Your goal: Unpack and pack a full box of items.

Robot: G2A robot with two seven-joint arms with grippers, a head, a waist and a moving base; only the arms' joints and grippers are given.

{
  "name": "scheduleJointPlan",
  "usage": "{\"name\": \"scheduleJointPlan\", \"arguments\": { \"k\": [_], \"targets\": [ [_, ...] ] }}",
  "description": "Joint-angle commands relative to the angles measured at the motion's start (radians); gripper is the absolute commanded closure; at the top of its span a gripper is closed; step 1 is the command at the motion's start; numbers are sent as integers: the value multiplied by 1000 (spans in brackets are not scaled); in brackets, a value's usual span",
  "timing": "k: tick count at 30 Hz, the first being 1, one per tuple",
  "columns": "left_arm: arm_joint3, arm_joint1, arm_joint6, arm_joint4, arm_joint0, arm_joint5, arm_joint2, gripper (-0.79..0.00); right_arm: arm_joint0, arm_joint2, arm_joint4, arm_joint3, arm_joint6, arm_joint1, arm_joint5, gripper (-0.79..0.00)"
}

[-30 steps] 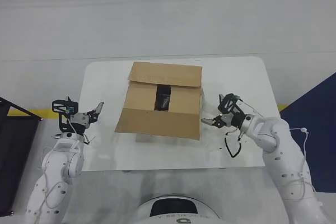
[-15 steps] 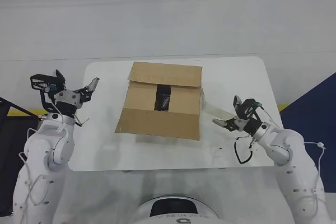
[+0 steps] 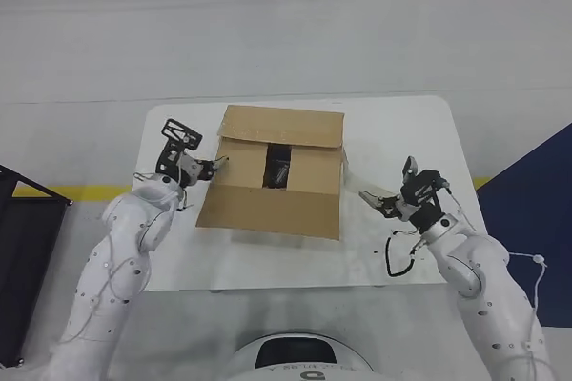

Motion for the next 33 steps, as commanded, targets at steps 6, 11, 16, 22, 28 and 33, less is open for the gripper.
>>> {"name": "scheduleJointPlan", "arguments": {
  "k": [6,11,16,22,28,33],
  "targets": [
    [-104,0,45,67,16,-63,50,-785,-6,15,41,33,-10,0,5,-785],
    [-127,-7,-57,155,-55,-88,125,-785,-30,46,71,45,-40,1,-1,-785],
    [-55,-35,-248,235,-203,-91,269,-785,-65,87,103,70,-79,4,-16,-785],
    [-1,-64,-359,320,-290,-114,409,-785,-86,124,141,114,-119,6,-48,-785],
    [-8,-73,-426,336,-272,-160,455,-785,-88,143,162,153,-141,8,-88,-785],
    [-89,-73,-505,221,-229,-204,425,-785,-85,152,166,164,-147,10,-120,-785]
  ]
}}
